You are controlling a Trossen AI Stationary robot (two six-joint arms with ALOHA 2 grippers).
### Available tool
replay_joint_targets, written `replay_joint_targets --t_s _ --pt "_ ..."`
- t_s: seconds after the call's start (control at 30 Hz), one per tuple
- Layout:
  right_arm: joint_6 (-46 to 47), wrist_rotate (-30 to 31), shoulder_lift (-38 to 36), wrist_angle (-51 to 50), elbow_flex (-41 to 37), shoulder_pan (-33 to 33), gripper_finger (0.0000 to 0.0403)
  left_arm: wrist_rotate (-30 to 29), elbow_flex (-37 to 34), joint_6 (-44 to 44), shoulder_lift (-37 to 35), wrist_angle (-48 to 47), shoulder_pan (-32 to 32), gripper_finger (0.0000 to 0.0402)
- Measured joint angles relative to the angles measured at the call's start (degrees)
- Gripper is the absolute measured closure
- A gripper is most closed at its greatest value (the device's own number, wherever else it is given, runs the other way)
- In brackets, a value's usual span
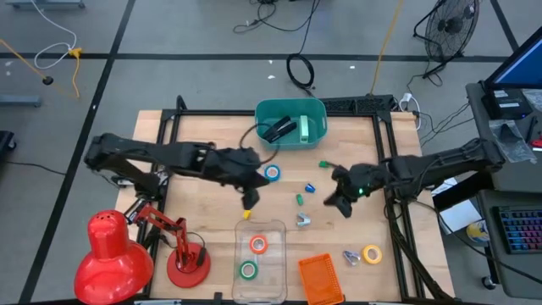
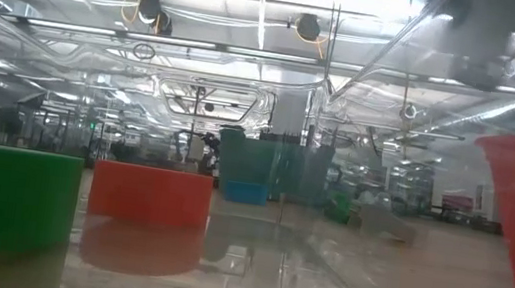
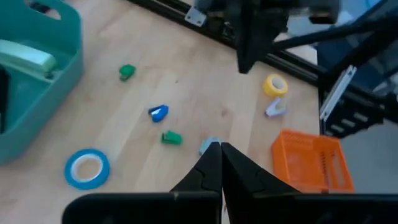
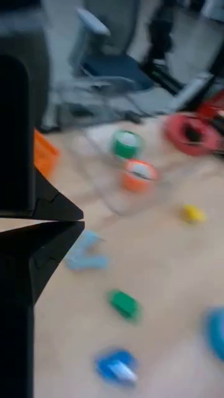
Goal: Pick and place Stapler, Stapler remover, tape
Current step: Put the blue staple remover into the orange basket
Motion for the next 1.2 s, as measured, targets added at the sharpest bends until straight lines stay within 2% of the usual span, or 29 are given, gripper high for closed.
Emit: replay_joint_targets --t_s 0.17,0.37,0.6,0.77,0.93,1.0,1.07,1.13,1.2 --pt "12.6 0.8 0.0 -2.4 -3.4 6.3 0.0363 -2.8 0.0 3.3 -3.4 -5.8 -1.6 0.0401" --pt "24.5 1.6 0.6 -6.0 -3.7 15.0 0.0322 -2.8 -0.1 7.5 -3.1 -12.6 -1.6 0.0401" --pt "32.8 -3.0 5.0 -1.6 -3.3 24.7 0.0299 -1.6 -6.2 8.6 -2.3 -12.5 -1.4 0.0401" --pt "30.9 -3.0 10.9 -5.3 3.0 29.9 0.0311 2.0 -12.1 7.0 -2.3 -9.6 -0.5 0.0401" --pt "24.9 -1.2 18.8 -24.2 14.5 31.7 0.0333 6.1 -18.3 6.3 -2.3 -1.6 -0.2 0.0401" --pt "21.7 2.0 21.9 -31.0 19.9 31.7 0.0342 7.7 -19.7 5.5 -2.3 0.7 0.1 0.0401" --pt "17.4 7.7 24.7 -36.6 24.7 30.8 0.0349 8.0 -20.5 4.6 -2.4 2.9 0.4 0.0401" --pt "12.7 13.3 27.0 -37.6 27.7 28.6 0.0354 7.5 -20.9 4.5 -2.4 2.9 0.9 0.0401" --pt "7.1 16.6 28.1 -33.9 28.1 26.1 0.0358 6.1 -20.9 4.0 -2.6 2.9 1.5 0.0401"
